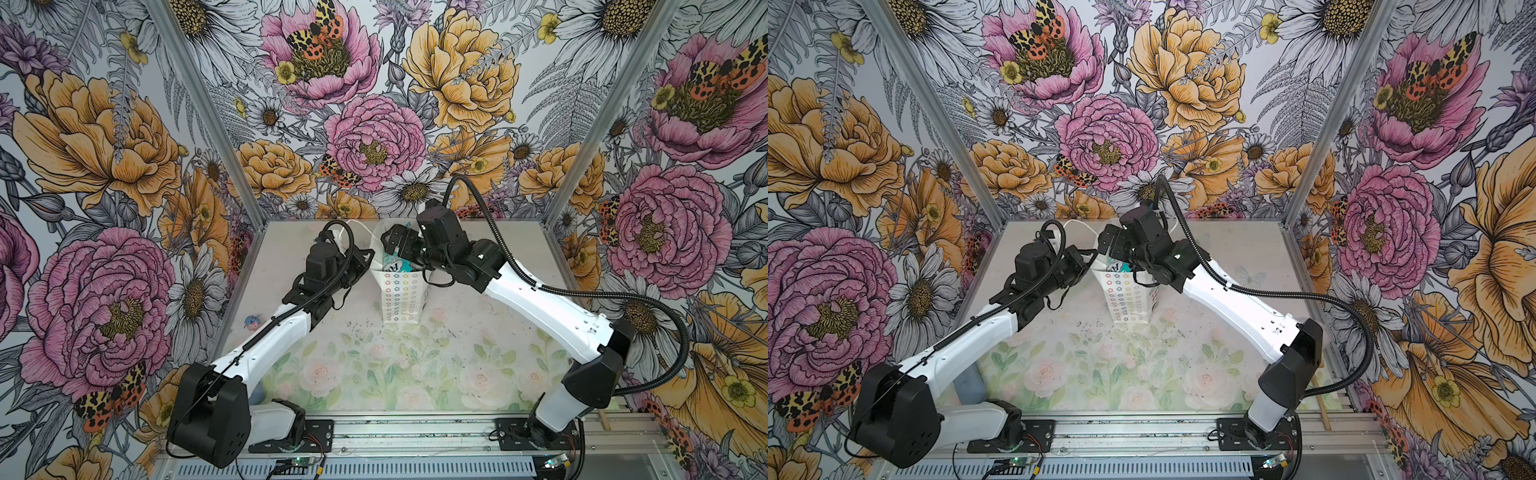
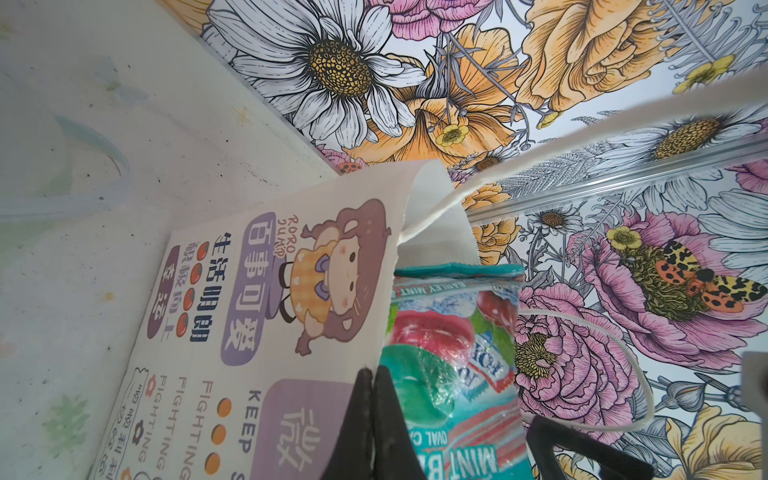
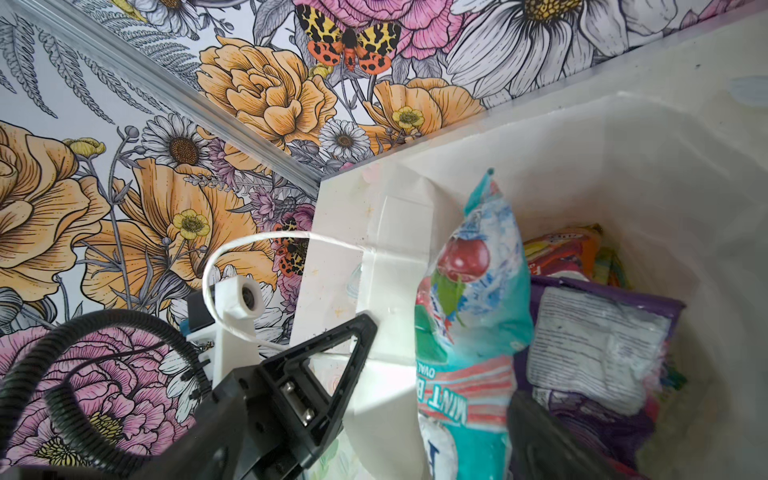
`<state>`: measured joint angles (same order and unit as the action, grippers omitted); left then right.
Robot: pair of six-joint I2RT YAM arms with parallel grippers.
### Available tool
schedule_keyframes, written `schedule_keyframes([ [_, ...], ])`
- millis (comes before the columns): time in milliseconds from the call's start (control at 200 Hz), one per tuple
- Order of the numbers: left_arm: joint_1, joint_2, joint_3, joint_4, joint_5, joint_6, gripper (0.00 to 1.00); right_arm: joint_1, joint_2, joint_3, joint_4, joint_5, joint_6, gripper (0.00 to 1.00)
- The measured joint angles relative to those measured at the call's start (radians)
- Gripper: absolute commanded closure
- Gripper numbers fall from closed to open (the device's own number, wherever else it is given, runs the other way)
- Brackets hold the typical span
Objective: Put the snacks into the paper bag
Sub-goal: 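Push the teal packet deeper into the bag with the right gripper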
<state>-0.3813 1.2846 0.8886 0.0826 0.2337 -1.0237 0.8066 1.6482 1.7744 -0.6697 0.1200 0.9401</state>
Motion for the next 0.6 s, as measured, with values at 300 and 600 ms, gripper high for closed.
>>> schedule_keyframes([
  [300,0.0,0.0,0.0,0.0,0.0,0.0,1.0,0.0,-0.005,0.094,-0.054,0.023,-0.071,0.0],
  [600,-0.001,-0.006,0.0,-0.005,0.0,0.0,1.0,-0.002,0.032,0.187,-0.065,-0.003,-0.116,0.0],
])
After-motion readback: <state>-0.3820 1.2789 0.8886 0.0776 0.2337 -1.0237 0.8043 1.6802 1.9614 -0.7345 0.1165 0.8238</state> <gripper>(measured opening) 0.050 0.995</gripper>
